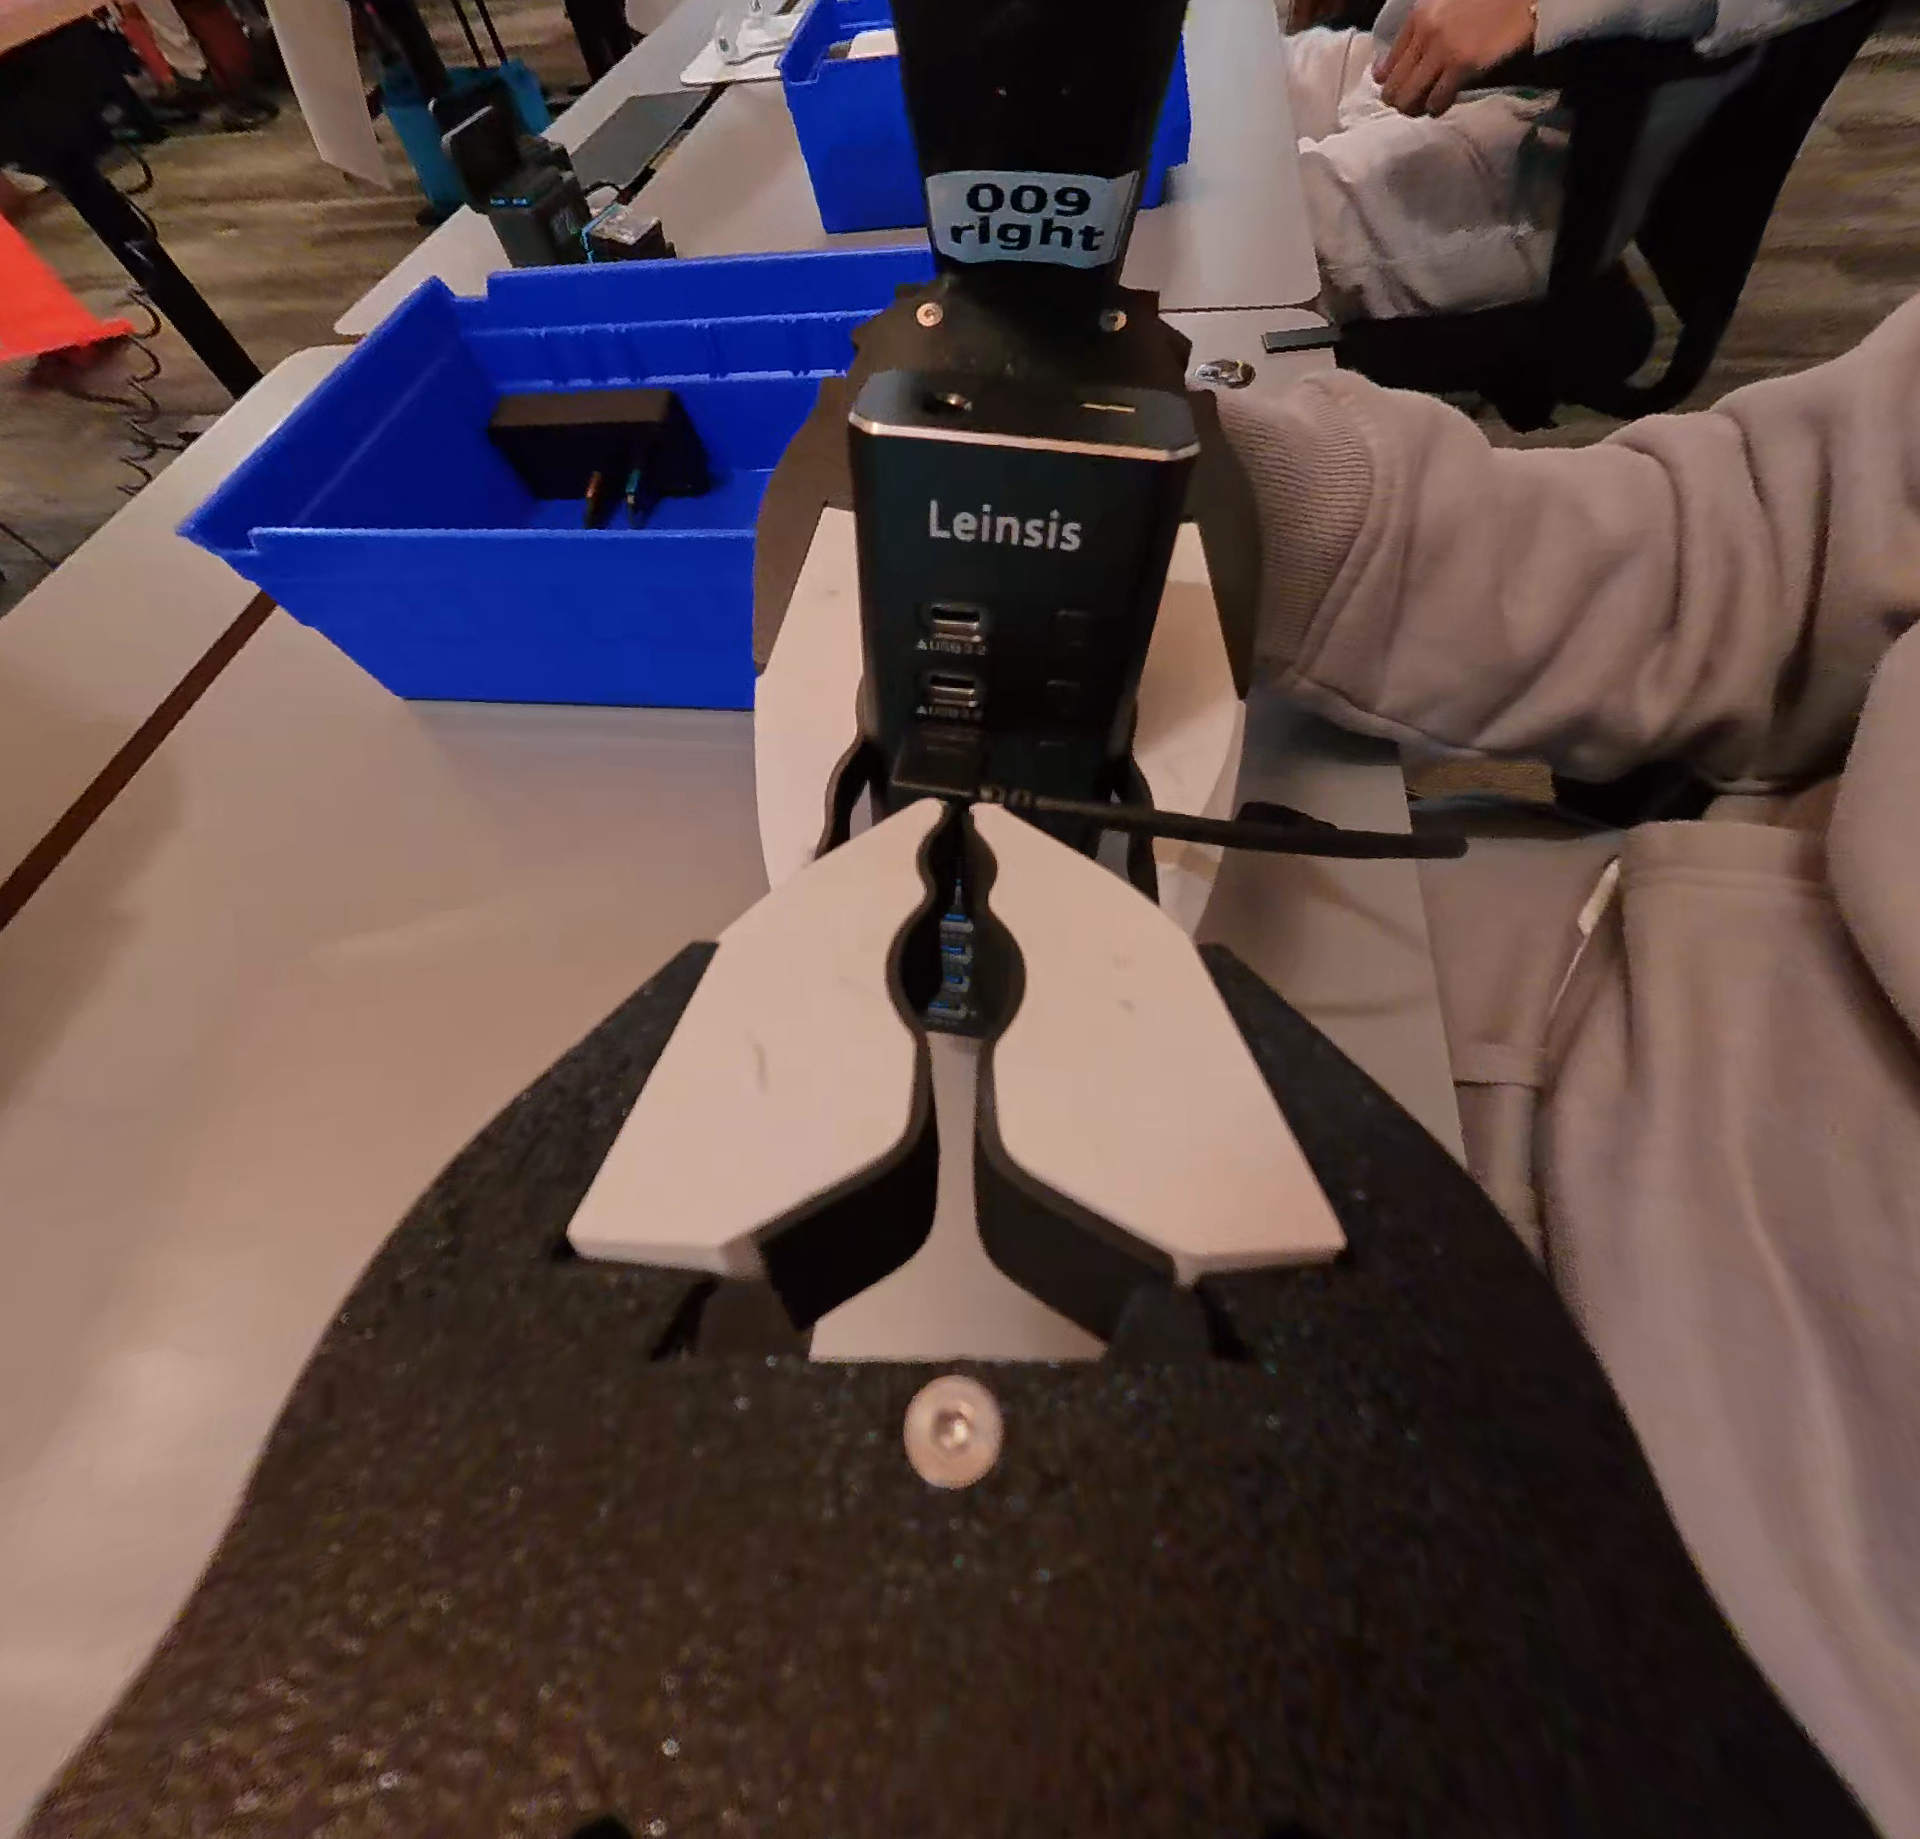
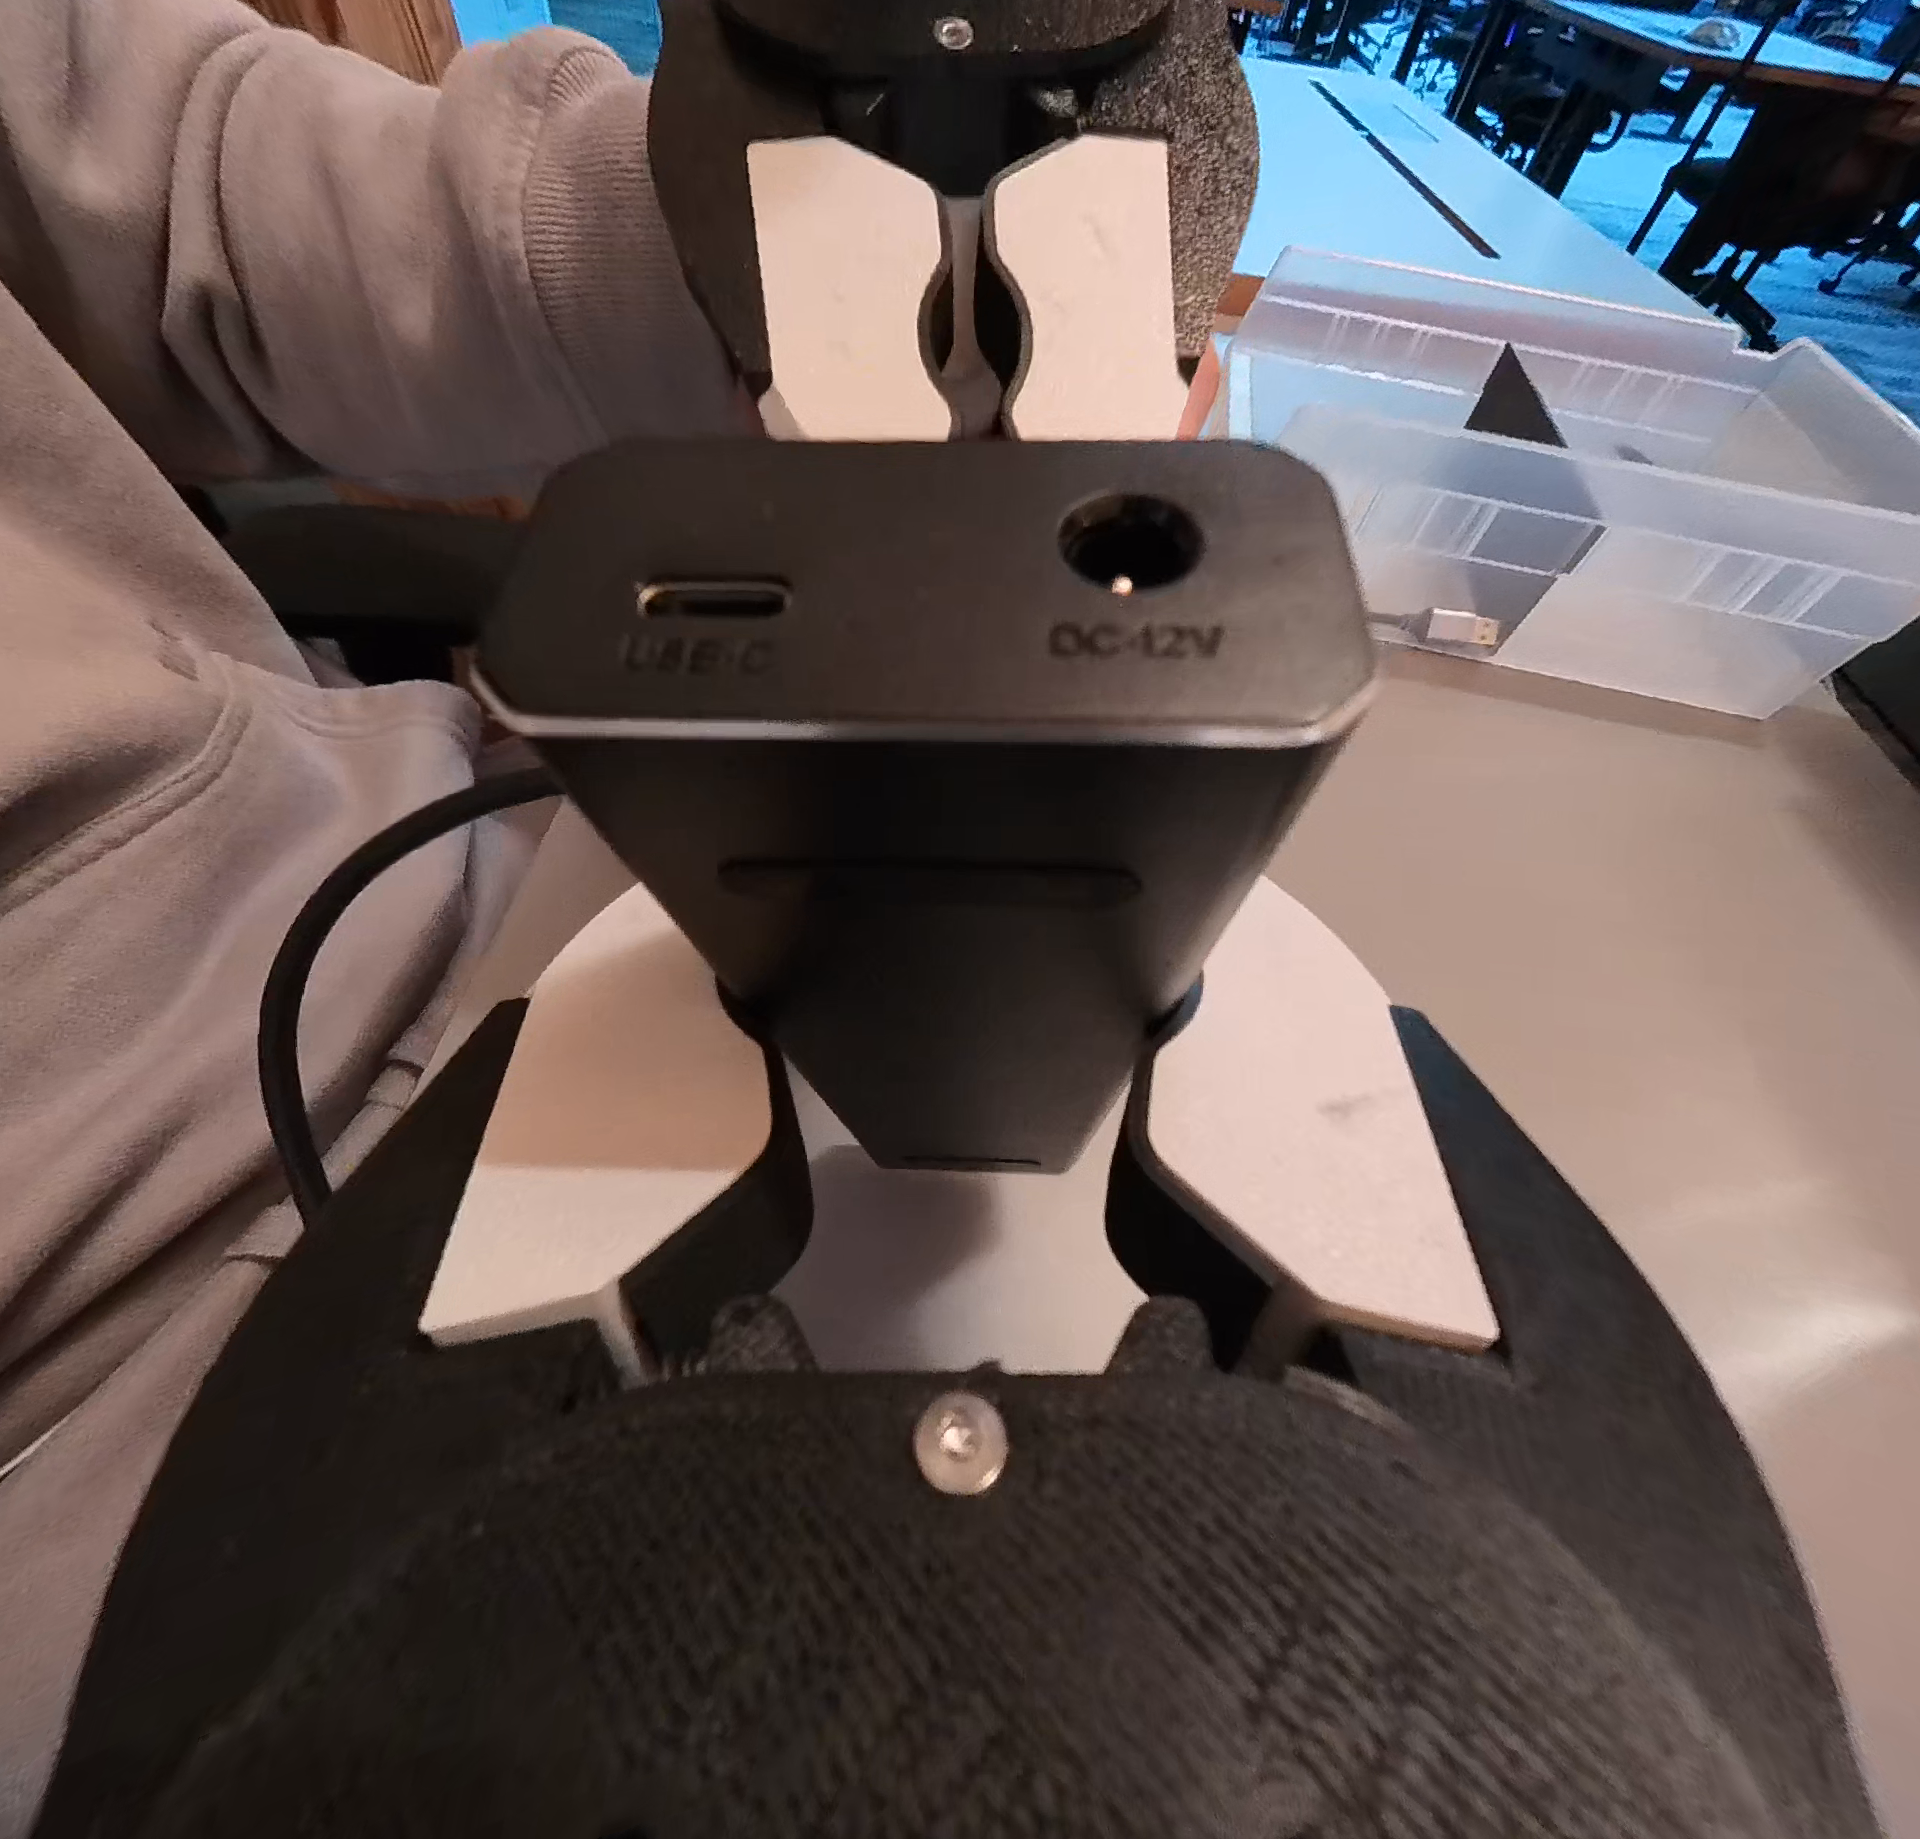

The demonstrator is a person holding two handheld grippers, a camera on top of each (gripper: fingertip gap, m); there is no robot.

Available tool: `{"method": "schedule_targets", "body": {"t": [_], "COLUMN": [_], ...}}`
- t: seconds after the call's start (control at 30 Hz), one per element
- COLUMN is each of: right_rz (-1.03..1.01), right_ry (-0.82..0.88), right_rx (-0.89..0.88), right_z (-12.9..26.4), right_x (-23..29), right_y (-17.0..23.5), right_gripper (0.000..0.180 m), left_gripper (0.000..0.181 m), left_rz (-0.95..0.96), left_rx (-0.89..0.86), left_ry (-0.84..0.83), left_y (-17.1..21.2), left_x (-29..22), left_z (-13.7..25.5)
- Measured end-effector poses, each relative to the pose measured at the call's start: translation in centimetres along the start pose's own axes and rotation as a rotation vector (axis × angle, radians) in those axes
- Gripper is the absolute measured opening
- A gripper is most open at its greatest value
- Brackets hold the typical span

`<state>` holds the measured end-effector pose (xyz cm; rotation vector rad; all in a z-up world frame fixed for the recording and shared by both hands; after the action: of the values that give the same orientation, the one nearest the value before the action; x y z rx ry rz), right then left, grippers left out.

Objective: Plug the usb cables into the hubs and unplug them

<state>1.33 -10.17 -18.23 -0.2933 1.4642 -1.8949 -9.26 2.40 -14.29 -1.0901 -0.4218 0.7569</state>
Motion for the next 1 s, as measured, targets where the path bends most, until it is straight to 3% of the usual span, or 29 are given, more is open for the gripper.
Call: {"method": "schedule_targets", "body": {"t": [0.23, 0.37, 0.5, 0.7, 0.77, 0.87, 1.0], "right_rz": [0.001, 0.018, -0.009, -0.002, 0.023, 0.058, 0.064], "right_ry": [-0.023, -0.013, -0.011, 0.0, 0.015, 0.032, 0.007], "right_rx": [-0.019, 0.079, -0.033, -0.136, -0.132, -0.063, -0.062], "right_z": [-0.4, -1.0, -0.5, 0.2, 0.5, 0.9, 0.4], "right_x": [0.2, 0.3, 0.1, -0.1, 0.1, 0.3, 0.4], "right_y": [0.2, 0.5, -0.1, -0.5, -1.0, -1.0, -1.2], "right_gripper": [0.072, 0.072, 0.072, 0.072, 0.072, 0.072, 0.072], "left_gripper": [0.0, 0.0, 0.0, 0.0, 0.002, 0.021, 0.021], "left_rz": [0.03, -0.064, 0.044, 0.047, 0.011, -0.053, -0.078], "left_rx": [0.037, 0.171, 0.039, -0.082, -0.116, -0.138, -0.125], "left_ry": [-0.006, -0.077, -0.039, 0.001, -0.004, -0.066, -0.05], "left_y": [-0.2, -0.1, -0.4, -0.5, -0.2, 0.3, 0.2], "left_x": [-0.4, -0.8, -0.6, -0.6, -0.6, -0.6, -1.0], "left_z": [0.1, -0.1, 0.3, 0.4, 0.8, 1.5, 1.5]}}
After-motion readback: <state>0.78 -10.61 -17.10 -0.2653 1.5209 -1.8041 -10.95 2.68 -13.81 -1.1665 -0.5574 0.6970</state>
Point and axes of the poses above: each gripper's, where its closed fingertips meet, z back along the fingers, y out of its underside, x = y × z across the jaws, the point moved 10 cm from there along z, back along the fingers, and after that the axes turned 9 degrees about z, right-handed, at the moved point
